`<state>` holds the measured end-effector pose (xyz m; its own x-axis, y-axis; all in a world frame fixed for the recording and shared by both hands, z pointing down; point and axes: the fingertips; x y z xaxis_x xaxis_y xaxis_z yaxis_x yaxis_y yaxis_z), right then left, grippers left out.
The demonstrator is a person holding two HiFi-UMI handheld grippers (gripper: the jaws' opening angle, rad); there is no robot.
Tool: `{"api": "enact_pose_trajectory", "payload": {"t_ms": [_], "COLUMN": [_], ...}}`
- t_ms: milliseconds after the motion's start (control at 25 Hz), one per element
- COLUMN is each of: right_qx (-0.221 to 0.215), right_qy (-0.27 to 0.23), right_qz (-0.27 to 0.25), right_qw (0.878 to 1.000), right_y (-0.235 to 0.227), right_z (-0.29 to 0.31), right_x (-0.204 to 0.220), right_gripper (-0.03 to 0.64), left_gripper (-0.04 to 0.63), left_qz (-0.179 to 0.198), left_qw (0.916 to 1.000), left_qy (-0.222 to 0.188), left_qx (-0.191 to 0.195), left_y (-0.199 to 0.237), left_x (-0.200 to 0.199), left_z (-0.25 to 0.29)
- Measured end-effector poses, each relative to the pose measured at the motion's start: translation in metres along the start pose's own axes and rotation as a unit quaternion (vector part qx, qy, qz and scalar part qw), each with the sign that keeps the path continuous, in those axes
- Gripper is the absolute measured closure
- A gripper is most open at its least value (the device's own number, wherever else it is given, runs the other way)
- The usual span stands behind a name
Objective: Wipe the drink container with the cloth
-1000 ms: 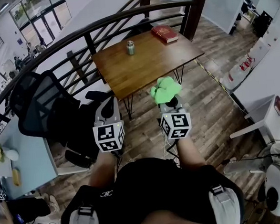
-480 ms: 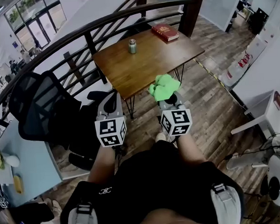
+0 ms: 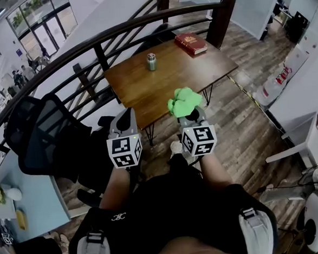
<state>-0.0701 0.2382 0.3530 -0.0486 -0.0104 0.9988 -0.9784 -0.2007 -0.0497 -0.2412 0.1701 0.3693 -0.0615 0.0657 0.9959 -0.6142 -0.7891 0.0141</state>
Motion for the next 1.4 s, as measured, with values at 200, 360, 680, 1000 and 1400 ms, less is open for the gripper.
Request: {"api": "enact_pose_trajectory", "payload": {"t_ms": [200, 360, 680, 1000, 1400], "right_qx": [-0.023, -0.043, -0.082, -0.098, -0.138], "right_qy": [0.014, 0.024, 0.045, 0.074, 0.099], "right_qz": [-0.005, -0.007, -0.002, 0.011, 0.009], "right_qw": [1.0, 0.999, 0.996, 0.992, 0.985], "right_y": [-0.022, -0.042, -0.068, -0.092, -0.103], "right_z": [0.07, 0.124, 0.218, 0.286, 0.37], "right_x": [0.012, 0.008, 0.012, 0.031, 0.04], "right_gripper": [0.566, 0.566, 0.566, 0.566, 0.566], "left_gripper": [0.541, 0.541, 0.541, 0.541, 0.541], "left_qz": [0.002, -0.013, -0.019, -0.03, -0.04], "left_qw": [0.9999, 0.9997, 0.9984, 0.9968, 0.9932], "left_qy": [0.01, 0.014, 0.035, 0.054, 0.06], "left_qx": [-0.006, -0.016, -0.039, -0.051, -0.092], "left_y": [0.016, 0.031, 0.062, 0.085, 0.128], "left_x": [0.001, -0.004, -0.012, -0.01, -0.009], "left_z": [0.073, 0.125, 0.214, 0.284, 0.342]}}
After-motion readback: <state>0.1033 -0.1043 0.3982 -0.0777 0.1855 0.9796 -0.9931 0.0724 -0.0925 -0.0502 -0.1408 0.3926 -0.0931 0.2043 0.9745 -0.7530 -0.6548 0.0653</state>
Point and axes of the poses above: the fingertips, and each gripper's own axes: z forward along the fingers, y to its left, x out of its underside, and after that the axes turned 12 degrees about x, right-handed
